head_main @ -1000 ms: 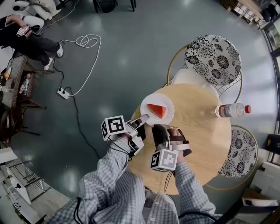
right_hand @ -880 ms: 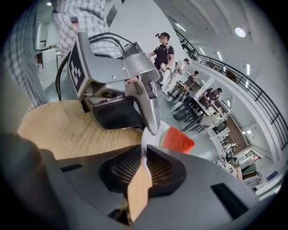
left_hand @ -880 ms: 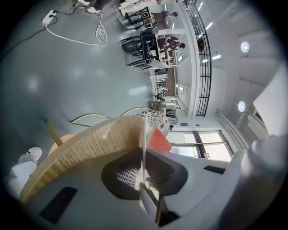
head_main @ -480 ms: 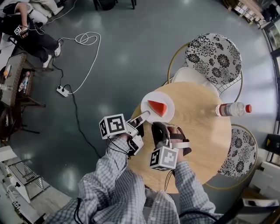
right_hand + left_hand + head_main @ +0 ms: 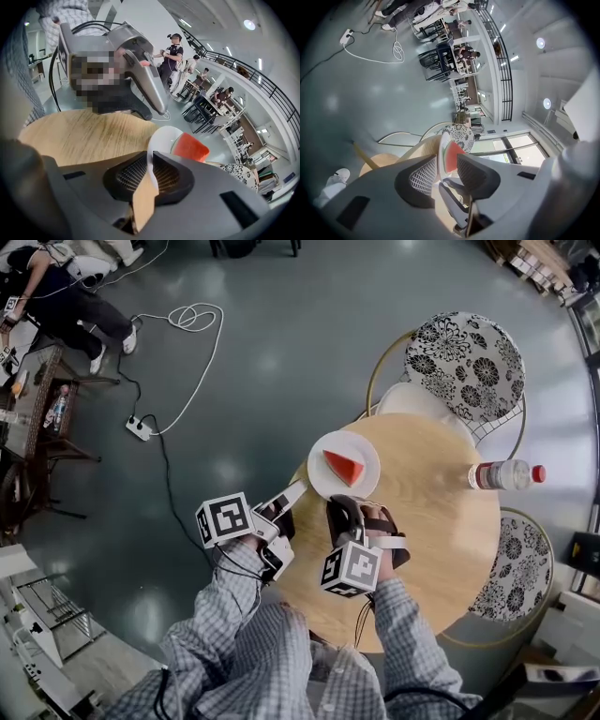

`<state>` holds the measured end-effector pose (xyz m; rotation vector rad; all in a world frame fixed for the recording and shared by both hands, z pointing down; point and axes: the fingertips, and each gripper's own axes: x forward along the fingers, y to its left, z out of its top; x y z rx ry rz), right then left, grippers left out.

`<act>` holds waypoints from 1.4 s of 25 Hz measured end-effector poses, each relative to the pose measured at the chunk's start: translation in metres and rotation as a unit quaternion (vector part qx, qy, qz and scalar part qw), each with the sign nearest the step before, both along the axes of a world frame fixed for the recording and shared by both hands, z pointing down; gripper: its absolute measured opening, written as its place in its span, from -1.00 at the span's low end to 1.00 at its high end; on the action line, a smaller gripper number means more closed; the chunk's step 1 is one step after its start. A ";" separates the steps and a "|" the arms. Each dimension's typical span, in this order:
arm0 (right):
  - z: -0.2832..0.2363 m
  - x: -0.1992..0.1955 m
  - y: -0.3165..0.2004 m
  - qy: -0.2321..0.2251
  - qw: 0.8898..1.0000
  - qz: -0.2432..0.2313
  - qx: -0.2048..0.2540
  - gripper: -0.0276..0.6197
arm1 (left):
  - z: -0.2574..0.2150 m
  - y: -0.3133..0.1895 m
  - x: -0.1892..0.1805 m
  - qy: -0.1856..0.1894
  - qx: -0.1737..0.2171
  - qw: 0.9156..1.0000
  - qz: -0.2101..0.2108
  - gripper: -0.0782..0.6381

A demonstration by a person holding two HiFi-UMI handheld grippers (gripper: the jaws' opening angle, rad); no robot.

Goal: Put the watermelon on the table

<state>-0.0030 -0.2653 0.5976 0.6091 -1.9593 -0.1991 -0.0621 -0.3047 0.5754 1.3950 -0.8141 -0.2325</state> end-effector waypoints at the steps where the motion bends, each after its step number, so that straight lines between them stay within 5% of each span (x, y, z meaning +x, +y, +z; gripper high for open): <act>1: 0.002 0.000 -0.001 -0.002 1.000 0.003 -0.003 -0.78 | -0.001 0.003 -0.002 -0.002 0.001 1.000 0.001 -0.45; 7: 0.010 0.001 -0.001 -0.033 0.998 0.035 -0.038 -0.77 | -0.003 0.022 -0.009 -0.015 0.013 1.000 0.011 -0.45; 11: 0.008 0.000 -0.001 -0.095 0.989 0.087 -0.071 -0.76 | -0.005 0.031 -0.014 -0.014 0.015 1.000 0.007 -0.45; 12: 0.006 0.000 -0.001 -0.115 0.985 0.102 -0.080 -0.62 | -0.007 0.033 -0.015 -0.018 0.017 1.000 0.006 -0.45; 16: -0.021 0.005 -0.004 -0.221 0.956 0.175 -0.076 -0.56 | -0.017 0.040 -0.018 -0.048 0.046 0.998 0.014 -0.45; 19: -0.042 0.017 -0.001 -0.279 0.931 0.221 -0.074 -0.57 | -0.031 0.044 -0.012 -0.034 0.076 0.996 0.019 -0.46; 22: -0.053 0.037 0.014 -0.305 0.913 0.262 -0.075 -0.87 | -0.045 0.051 -0.004 0.001 0.094 0.996 0.005 -0.63; 25: -0.065 0.056 0.034 -0.338 0.893 0.288 -0.067 -0.89 | -0.056 0.065 0.009 0.018 0.108 0.994 0.011 -0.76; 30: -0.084 0.079 0.074 -0.359 0.884 0.296 -0.045 -0.89 | -0.081 0.096 0.036 0.070 0.119 0.990 0.022 -0.76; 35: -0.103 0.101 0.119 -0.410 0.852 0.321 -0.055 -0.89 | -0.096 0.132 0.058 0.070 0.132 0.988 0.039 -0.76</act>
